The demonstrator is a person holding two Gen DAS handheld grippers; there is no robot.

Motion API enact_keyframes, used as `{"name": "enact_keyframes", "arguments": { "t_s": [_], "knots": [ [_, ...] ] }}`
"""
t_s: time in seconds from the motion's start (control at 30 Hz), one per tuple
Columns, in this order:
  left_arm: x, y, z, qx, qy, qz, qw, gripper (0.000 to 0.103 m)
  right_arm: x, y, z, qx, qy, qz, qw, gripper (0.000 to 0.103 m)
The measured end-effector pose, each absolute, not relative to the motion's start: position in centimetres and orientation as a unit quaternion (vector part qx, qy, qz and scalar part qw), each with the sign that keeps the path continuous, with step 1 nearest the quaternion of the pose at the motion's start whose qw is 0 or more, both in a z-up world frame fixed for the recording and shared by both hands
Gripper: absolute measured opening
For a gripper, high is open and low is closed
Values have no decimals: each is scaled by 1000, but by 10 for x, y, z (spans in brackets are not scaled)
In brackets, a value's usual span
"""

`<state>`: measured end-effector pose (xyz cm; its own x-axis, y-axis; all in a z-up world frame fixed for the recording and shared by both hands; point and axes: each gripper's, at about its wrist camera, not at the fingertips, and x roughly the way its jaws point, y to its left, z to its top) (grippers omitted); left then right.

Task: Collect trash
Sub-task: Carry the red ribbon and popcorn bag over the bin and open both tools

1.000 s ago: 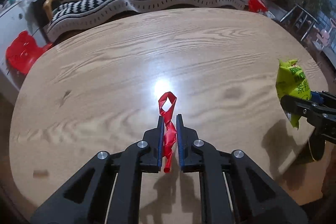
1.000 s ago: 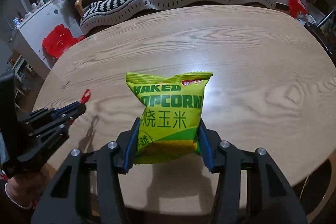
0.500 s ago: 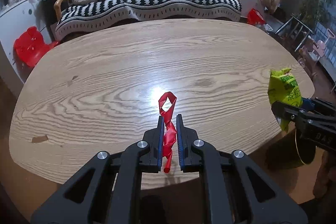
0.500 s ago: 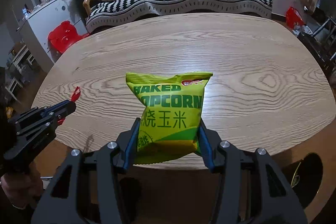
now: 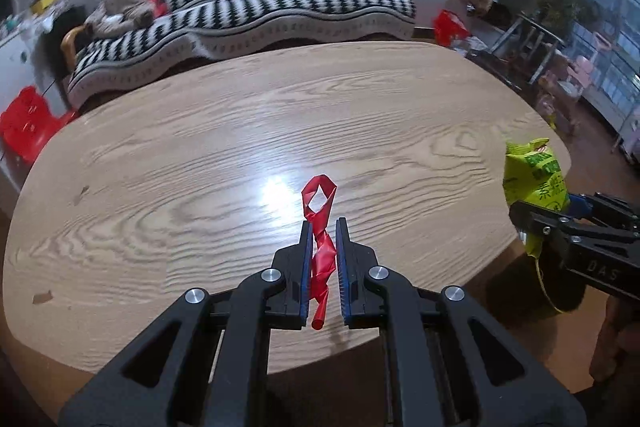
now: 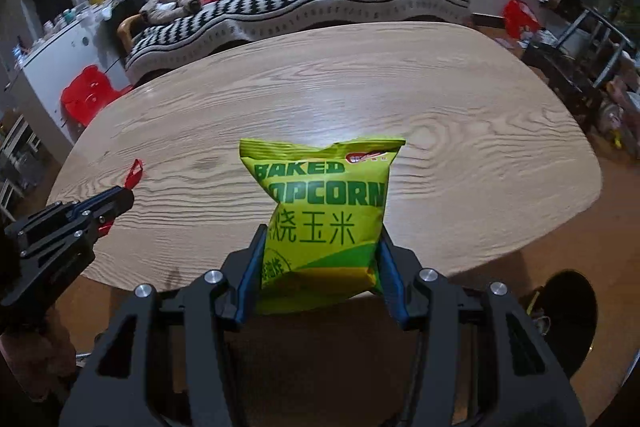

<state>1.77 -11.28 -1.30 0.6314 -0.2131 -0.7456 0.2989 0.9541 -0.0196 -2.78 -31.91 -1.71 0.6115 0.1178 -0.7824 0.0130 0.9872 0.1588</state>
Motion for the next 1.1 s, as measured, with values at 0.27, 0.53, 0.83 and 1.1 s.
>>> {"name": "enact_keyframes", "arguments": {
  "t_s": [0.27, 0.53, 0.83, 1.1],
  "knots": [
    [12, -178, -16, 66, 402, -194, 893, 10, -54, -386, -24, 92, 438, -23, 894, 51],
    [-5, -254, -26, 79, 398, -256, 878, 10, -95, -470, -36, 127, 435, -85, 887, 51],
    [-37, -352, -53, 80, 401, -355, 841, 10, -156, -572, -55, 194, 428, -170, 866, 51],
    [-63, -441, -88, 72, 440, -430, 785, 10, -196, -642, -86, 259, 432, -230, 833, 51]
  ]
}}
